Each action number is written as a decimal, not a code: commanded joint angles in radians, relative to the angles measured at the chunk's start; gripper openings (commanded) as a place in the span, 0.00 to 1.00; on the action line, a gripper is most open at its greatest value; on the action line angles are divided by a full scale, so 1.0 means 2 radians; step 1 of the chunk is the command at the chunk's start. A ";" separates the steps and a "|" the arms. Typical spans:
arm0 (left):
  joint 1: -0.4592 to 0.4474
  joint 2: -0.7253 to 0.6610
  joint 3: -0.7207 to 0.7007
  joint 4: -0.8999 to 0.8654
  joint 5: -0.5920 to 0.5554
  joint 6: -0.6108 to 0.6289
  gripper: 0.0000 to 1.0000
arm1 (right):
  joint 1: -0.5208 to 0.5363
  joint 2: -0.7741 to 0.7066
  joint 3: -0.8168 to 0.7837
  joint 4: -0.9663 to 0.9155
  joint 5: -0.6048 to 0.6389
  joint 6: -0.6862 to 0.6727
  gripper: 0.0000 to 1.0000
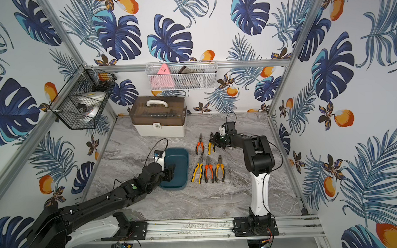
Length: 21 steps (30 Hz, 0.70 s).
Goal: Take the pliers out of the storage box
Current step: Place the pliers at the center of the board.
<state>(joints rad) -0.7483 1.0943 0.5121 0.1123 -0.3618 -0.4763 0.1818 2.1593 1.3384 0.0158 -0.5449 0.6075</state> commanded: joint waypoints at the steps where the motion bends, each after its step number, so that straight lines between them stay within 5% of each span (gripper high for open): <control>1: 0.001 -0.002 0.004 0.006 0.000 -0.001 0.61 | 0.001 0.004 -0.005 0.009 -0.011 0.024 0.00; 21: 0.000 -0.002 0.004 0.006 -0.001 0.000 0.62 | 0.014 0.019 -0.027 0.048 -0.003 0.041 0.00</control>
<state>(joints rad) -0.7483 1.0897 0.5125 0.1112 -0.3622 -0.4763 0.2066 2.1910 1.3045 0.1642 -0.5922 0.6868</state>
